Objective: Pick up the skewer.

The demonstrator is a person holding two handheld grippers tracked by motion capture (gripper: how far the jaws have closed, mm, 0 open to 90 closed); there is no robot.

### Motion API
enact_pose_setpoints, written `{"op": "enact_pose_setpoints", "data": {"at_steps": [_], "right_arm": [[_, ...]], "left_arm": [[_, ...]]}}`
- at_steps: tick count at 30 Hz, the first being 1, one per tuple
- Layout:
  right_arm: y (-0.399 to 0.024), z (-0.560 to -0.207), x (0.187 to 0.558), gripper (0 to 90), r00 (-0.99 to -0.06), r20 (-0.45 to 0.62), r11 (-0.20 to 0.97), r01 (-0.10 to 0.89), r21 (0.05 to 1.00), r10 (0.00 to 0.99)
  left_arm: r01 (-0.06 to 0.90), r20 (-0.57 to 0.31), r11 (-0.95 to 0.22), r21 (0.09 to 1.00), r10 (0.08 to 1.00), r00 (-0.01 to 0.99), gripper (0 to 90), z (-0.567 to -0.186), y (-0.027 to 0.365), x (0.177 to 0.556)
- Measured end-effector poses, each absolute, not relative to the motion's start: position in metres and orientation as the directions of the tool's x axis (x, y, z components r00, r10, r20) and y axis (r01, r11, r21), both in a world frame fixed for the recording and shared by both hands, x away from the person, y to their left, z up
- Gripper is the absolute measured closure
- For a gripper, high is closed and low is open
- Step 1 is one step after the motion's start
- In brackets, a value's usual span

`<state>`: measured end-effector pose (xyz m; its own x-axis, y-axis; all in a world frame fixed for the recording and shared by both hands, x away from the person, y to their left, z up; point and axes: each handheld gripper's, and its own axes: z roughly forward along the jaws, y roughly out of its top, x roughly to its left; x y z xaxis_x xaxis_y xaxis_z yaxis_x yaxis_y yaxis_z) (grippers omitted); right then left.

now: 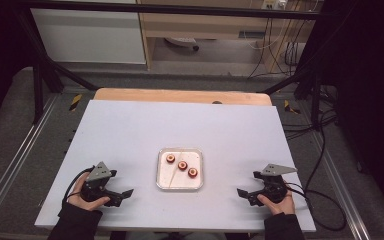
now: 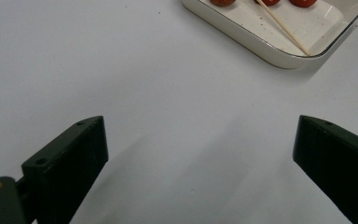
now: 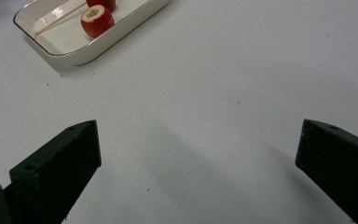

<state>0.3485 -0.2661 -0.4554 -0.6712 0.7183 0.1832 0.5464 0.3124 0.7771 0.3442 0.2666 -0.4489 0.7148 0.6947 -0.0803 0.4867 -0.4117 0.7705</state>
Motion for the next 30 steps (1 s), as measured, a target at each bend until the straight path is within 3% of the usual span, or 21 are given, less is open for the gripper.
{"op": "enact_pose_setpoints", "data": {"at_steps": [30], "right_arm": [[-0.265,-0.456,0.348,0.7,-0.668,0.184,0.307,0.546,0.779,0.721]], "left_arm": [[0.483,-0.074,-0.421,0.767,0.691,0.719,5.1,-0.441,0.237,0.341]]}}
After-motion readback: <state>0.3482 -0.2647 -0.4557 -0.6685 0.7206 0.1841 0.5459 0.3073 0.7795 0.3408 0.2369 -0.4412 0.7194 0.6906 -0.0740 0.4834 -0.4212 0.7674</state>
